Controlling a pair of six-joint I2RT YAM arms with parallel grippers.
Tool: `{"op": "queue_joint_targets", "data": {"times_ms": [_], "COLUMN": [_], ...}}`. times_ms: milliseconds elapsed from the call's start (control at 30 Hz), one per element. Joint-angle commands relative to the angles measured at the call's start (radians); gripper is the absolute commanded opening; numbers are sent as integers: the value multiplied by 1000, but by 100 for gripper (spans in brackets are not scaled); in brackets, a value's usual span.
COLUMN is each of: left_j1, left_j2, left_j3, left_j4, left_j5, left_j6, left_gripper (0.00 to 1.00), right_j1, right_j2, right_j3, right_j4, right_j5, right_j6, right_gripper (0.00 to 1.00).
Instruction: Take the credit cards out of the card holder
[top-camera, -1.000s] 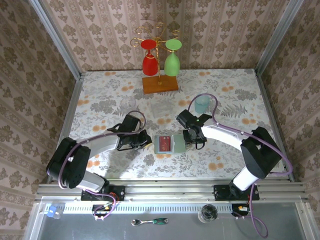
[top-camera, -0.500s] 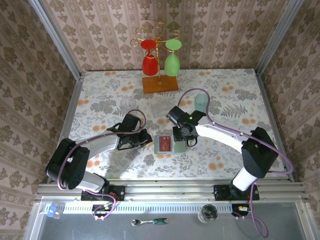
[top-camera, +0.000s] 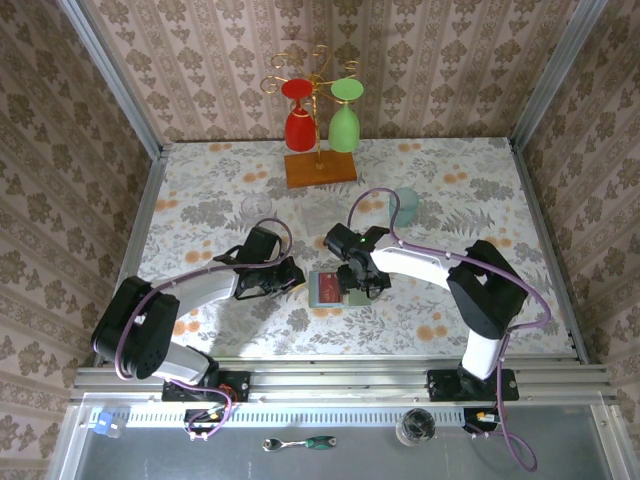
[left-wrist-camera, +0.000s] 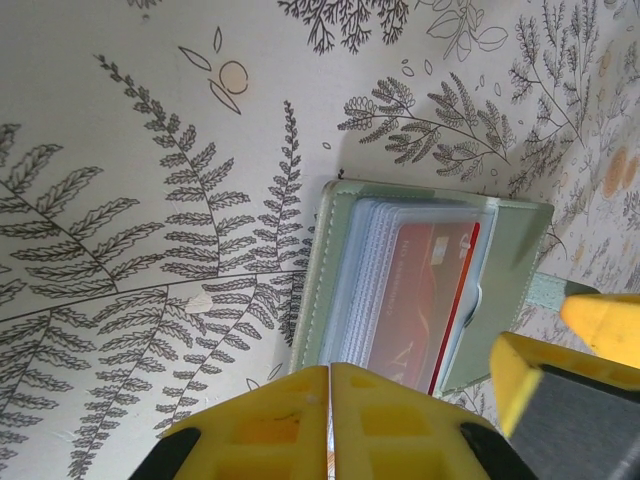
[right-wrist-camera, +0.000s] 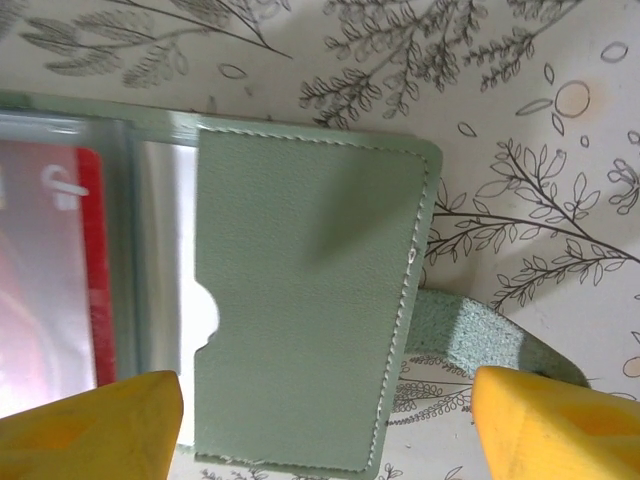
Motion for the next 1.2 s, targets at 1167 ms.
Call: {"op": "queue_joint_targets", "data": {"times_ms": [1167], "left_j1": [3], "left_j2": [-27], "left_j3": [0], "left_j4": [51], "left_j5": [24], "left_j6": [-1], "left_gripper": [12], "right_j1": [-60], "right_j2": [-13], "right_j3": [-127], "right_j4": [123], "right_j5": [-78], "right_j6": [-62], "right_gripper": [96]}}
